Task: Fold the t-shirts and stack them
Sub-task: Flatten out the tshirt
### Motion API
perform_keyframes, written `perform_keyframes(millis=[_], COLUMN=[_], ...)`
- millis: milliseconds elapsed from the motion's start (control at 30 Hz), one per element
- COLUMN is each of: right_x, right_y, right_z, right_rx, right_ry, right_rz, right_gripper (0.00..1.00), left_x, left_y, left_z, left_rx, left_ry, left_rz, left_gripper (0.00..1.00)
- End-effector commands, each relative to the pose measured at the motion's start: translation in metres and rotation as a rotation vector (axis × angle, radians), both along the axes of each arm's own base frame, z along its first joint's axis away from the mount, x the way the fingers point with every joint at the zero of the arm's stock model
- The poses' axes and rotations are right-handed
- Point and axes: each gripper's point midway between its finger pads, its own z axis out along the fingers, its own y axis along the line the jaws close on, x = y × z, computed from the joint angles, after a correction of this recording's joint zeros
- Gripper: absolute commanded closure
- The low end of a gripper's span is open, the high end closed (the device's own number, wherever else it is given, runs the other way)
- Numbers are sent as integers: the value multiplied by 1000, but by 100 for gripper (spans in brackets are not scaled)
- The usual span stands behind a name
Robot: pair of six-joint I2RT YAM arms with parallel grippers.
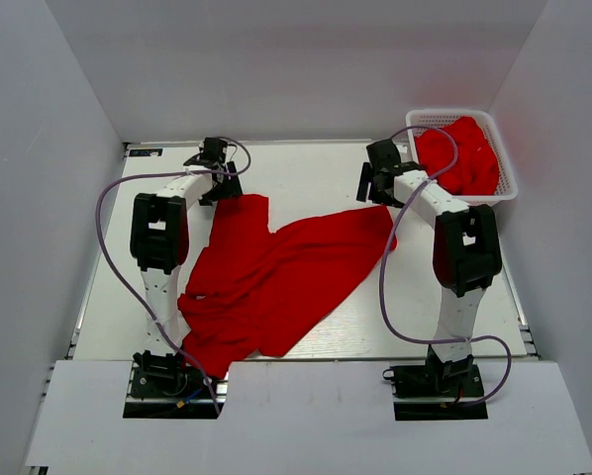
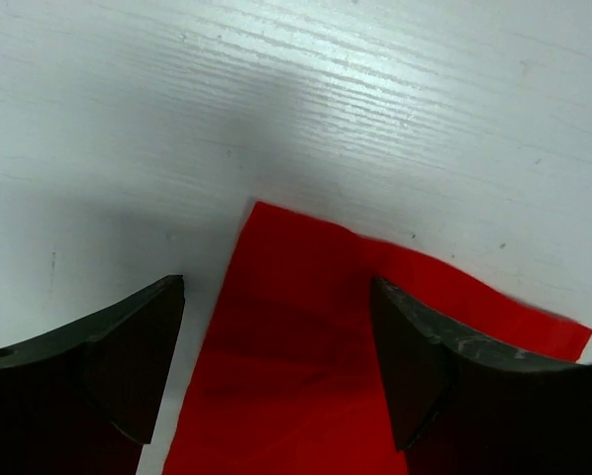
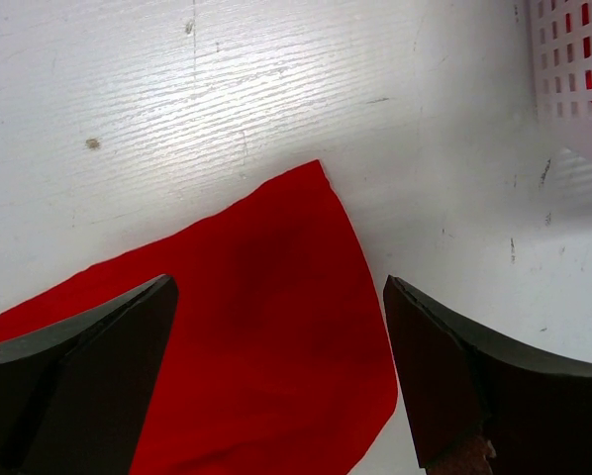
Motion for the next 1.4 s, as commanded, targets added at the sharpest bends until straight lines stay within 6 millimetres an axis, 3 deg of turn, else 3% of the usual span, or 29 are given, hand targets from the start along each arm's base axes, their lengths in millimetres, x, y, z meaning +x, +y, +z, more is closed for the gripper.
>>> perform_keyframes(millis=[0, 67, 367, 400, 467, 500, 567, 633, 767, 1000, 1200, 1367], right_x=[6, 6, 3, 3, 2, 4, 5, 9, 13, 35, 42, 40], right_y=[-6, -6, -7, -7, -7, -7, -8, -7, -7, -1, -2, -17], right_z=[6, 4, 0, 0, -2, -3, -7, -6, -19, -21, -35, -45], right_rx=[1, 6, 10, 4, 3, 2, -1, 4, 13, 65, 85, 39], right_ry=[-15, -11, -5, -7, -2, -5, 1, -9, -4, -88, -109, -90], right_rz=[-27, -33, -47, -49, -47, -46, -52, -58, -84, -128, -173, -223], right_gripper=[10, 10, 10, 10, 10, 10, 10, 10, 10, 10, 10, 10], left_x=[1, -2, -7, -10, -12, -10, -12, -10, -11, -15, -23, -28], left_y=[2, 0, -7, -11, -14, -18, -19, -18, -13, -6, -6, -5], left_z=[-2, -15, -41, -48, -54, -53, -57, -52, -43, -28, -38, -40], left_rx=[15, 34, 12, -9, -25, -37, -44, -38, -14, 14, 14, 15], left_ry=[-12, 10, 58, 75, 88, 82, 92, 80, 47, -3, 13, 24], left_rz=[-9, -20, -61, -75, -85, -104, -109, -105, -112, -101, -116, -116], left_gripper=[16, 28, 42, 52, 63, 76, 91, 100, 100, 100, 100, 100])
